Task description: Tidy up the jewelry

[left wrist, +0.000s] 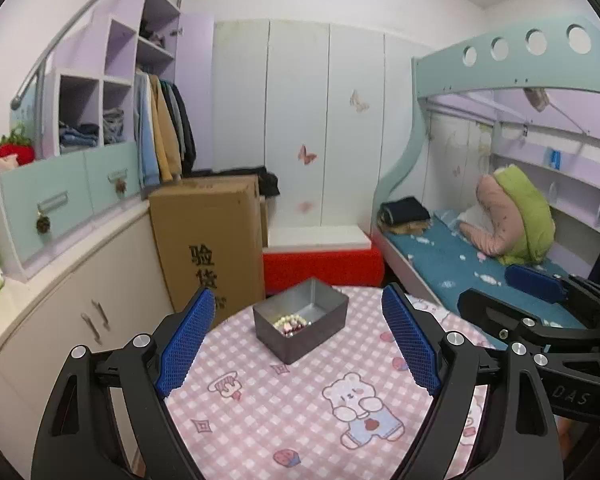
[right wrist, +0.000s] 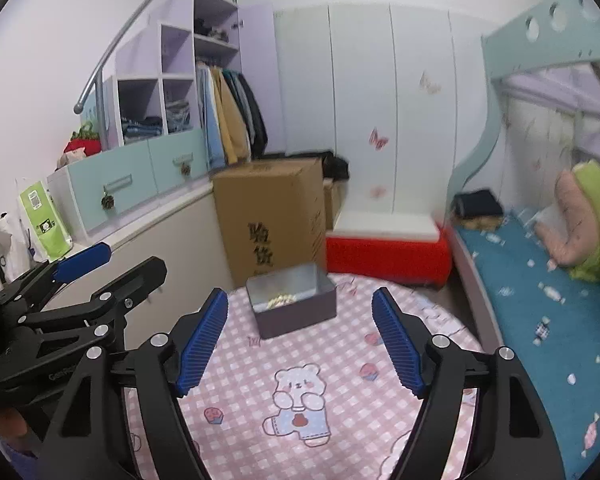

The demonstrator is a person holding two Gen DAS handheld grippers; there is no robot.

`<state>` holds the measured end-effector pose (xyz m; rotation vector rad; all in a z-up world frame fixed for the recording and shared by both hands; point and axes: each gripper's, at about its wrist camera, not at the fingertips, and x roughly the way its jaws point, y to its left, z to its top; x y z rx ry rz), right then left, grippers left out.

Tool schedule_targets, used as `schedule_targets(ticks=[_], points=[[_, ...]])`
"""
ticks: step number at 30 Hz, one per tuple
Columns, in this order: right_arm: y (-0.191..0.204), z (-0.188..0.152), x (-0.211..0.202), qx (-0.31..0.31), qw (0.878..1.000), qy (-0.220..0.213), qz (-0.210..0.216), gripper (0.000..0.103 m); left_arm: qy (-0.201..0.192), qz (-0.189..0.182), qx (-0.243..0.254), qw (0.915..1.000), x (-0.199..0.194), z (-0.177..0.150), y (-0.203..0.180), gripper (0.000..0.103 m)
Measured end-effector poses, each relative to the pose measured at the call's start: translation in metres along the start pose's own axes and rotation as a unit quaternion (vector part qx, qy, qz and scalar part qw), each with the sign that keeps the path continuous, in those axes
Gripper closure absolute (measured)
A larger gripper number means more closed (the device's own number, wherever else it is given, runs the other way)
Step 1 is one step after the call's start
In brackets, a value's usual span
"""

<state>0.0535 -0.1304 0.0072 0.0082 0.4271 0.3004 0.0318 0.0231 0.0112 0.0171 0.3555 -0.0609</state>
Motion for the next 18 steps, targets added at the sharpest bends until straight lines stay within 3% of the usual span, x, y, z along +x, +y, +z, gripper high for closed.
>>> schedule_targets(ticks=[10, 18], points=[[0.011, -0.004, -0.047, -0.017, 0.997, -0.066, -0.034, 0.028, -0.080, 0.009, 0.004, 0.9968, -0.044, -0.001, -0.007, 0.019], [0.012, -0.009, -0.053, -0.020, 0.997, -0.068, -0.035, 0.028, -0.087, 0.011, 0.007, 0.9961, -0.049, 0.001, -0.005, 0.018]])
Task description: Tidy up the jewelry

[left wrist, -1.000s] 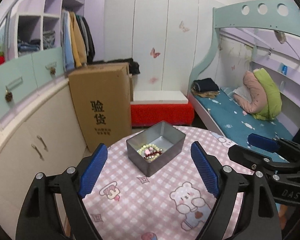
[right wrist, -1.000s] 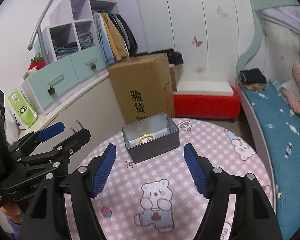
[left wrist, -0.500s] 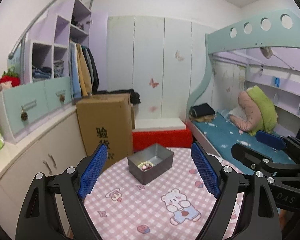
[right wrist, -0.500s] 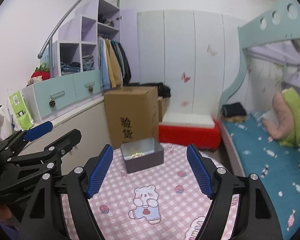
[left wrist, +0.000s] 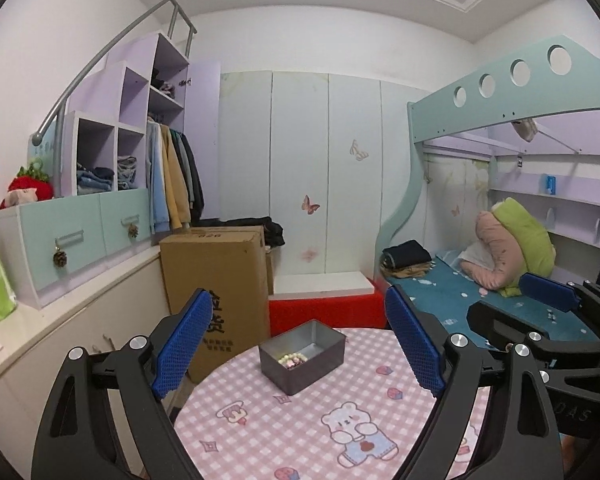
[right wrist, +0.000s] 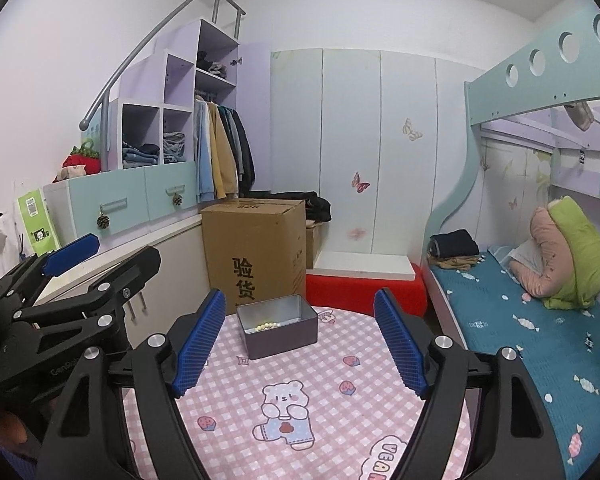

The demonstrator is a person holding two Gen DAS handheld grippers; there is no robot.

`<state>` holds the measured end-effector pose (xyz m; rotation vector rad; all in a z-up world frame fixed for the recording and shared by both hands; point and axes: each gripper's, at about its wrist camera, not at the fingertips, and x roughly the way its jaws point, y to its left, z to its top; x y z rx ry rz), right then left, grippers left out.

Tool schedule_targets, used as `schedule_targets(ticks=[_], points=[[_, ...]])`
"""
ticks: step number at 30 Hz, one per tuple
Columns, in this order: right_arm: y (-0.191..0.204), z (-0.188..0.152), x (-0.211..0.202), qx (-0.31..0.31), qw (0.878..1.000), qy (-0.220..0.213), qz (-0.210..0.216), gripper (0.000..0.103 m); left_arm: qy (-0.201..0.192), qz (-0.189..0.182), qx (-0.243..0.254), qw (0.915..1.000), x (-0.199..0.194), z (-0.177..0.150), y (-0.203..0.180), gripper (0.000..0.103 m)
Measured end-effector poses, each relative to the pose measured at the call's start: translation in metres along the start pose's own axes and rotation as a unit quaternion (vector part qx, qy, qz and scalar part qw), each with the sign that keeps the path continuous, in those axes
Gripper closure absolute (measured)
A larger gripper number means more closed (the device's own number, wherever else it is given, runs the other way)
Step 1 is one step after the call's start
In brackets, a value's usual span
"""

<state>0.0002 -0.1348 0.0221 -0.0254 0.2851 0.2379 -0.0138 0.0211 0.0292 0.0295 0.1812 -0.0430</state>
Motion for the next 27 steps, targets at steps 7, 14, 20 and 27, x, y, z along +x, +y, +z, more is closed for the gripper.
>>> schedule_targets(ticks=[7, 14, 20, 27], points=[[-0.0006, 0.0001, -0.0050, -0.001, 1.000, -0.010, -0.004, 0.028, -0.007, -0.001, 0.002, 1.0000, -0.0016, 0.0002, -0.0011, 0.018], [-0.0030, -0.0001, -0.0052, -0.001, 1.000, -0.012, -0.008, 0.028, -0.012, 0.003, 0.006, 0.9999, -0.0018, 0.0004, -0.0043, 0.018], [-0.0046, 0.0004, -0.0043, 0.000, 1.000, -0.011, -0.007, 0.027, -0.012, 0.002, 0.007, 0.9999, -0.0016, 0.0002, -0.0044, 0.018], [-0.0048, 0.0005, -0.0041, 0.001, 1.000, -0.010, -0.008, 0.027, -0.012, 0.002, 0.007, 0.9999, -0.0013, 0.0005, -0.0046, 0.018]])
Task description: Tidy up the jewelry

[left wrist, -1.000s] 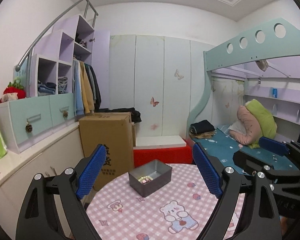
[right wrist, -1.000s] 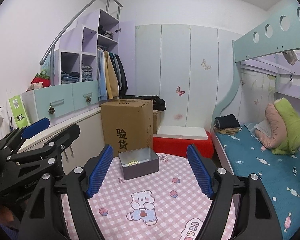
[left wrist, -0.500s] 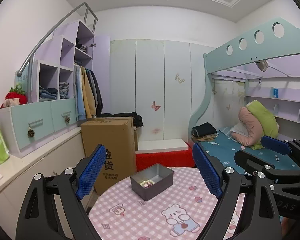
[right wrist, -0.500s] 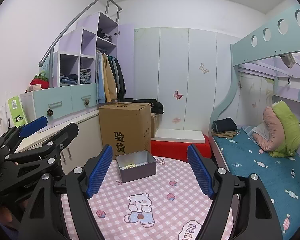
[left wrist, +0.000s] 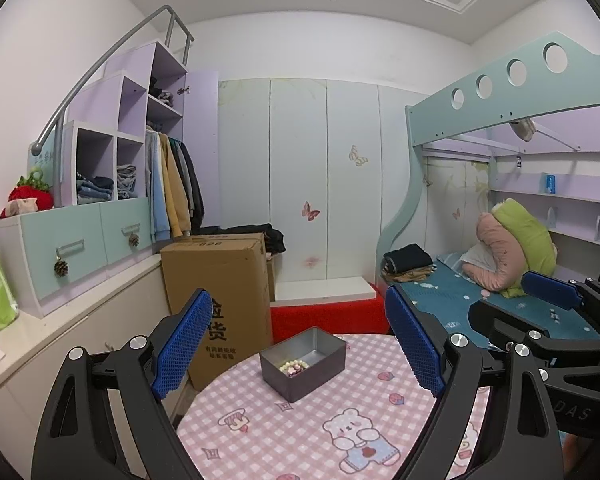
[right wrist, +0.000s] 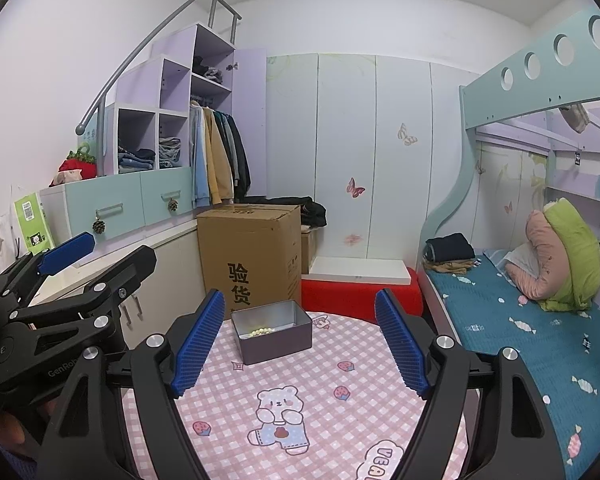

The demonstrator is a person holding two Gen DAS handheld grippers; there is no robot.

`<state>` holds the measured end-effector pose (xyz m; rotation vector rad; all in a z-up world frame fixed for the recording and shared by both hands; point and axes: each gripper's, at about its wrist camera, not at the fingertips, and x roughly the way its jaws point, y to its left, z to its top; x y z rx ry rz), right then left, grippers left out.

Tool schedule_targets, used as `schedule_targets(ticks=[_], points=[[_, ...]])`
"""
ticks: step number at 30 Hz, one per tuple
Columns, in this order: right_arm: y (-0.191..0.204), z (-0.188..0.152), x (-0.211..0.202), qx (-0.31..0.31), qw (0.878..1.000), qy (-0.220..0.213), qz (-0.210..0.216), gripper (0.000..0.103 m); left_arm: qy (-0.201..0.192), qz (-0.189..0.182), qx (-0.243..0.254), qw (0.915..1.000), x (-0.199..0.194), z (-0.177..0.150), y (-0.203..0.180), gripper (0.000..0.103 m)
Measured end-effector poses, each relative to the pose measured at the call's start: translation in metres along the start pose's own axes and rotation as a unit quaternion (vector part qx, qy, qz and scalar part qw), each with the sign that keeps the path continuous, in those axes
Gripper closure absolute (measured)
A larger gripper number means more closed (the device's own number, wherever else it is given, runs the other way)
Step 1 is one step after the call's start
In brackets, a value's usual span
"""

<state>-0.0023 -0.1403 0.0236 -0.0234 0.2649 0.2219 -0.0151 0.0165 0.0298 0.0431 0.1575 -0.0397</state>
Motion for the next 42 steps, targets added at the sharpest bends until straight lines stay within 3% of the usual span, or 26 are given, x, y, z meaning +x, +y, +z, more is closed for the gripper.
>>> schedule_targets(ticks=[42], points=[[-0.0029, -0.0033, 0.0027, 0.003, 1.000, 0.004, -0.001, 0.027, 0.005, -0.003, 0.000, 1.0000, 0.0020, -0.0001, -0.0028, 0.018]])
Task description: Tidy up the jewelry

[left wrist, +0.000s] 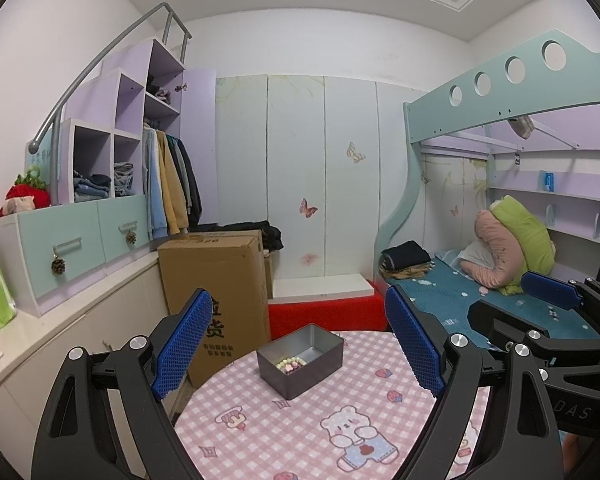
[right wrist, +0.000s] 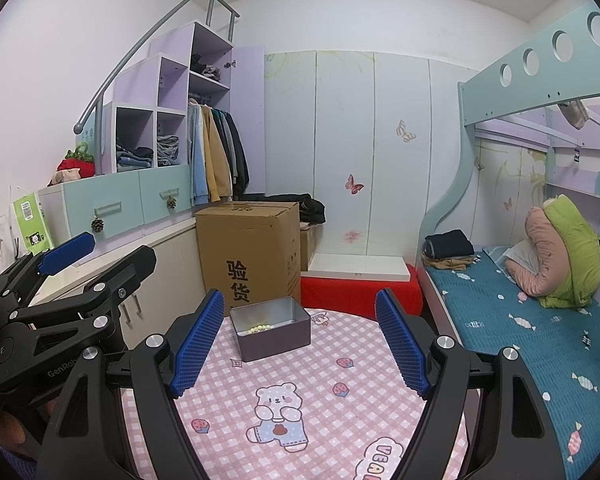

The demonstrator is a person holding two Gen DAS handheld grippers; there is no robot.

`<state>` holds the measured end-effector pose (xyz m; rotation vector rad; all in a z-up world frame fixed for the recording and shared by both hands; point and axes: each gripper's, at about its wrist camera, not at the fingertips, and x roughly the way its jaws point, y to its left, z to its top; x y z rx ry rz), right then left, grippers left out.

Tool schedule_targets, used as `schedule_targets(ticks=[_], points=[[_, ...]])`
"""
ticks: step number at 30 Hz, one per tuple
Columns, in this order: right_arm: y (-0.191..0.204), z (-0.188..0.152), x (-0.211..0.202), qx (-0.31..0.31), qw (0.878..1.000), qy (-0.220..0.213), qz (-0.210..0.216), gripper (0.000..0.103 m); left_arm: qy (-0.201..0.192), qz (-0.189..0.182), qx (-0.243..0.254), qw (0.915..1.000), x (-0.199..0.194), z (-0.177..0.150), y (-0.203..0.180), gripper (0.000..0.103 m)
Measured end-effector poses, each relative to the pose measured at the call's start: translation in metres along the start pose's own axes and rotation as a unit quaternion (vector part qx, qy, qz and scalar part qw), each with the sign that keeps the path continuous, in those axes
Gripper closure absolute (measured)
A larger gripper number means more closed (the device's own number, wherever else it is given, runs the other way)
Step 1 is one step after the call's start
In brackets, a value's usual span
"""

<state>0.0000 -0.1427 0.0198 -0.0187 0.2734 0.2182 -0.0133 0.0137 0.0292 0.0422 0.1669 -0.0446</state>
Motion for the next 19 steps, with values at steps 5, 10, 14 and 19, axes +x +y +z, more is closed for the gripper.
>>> schedule_targets(ticks=[5, 10, 14, 19], points=[[-0.001, -0.001, 0.001, 0.002, 1.000, 0.002, 0.001, 0.027, 0.001, 0.000, 0.000, 1.0000, 0.001, -0.001, -0.001, 0.018], [-0.002, -0.004, 0.001, 0.004, 1.000, 0.002, -0.004, 0.020, 0.009, -0.005, -0.003, 0.9999, 0.007, -0.006, 0.000, 0.018], [-0.005, -0.004, 0.001, 0.010, 1.000, -0.001, -0.003, 0.018, 0.015, -0.001, -0.001, 0.9999, 0.012, -0.008, 0.002, 0.015], [-0.009, -0.005, 0.005, 0.015, 1.000, 0.004, -0.006, 0.017, 0.019, -0.001, 0.005, 0.9998, 0.015, -0.011, 0.001, 0.014]])
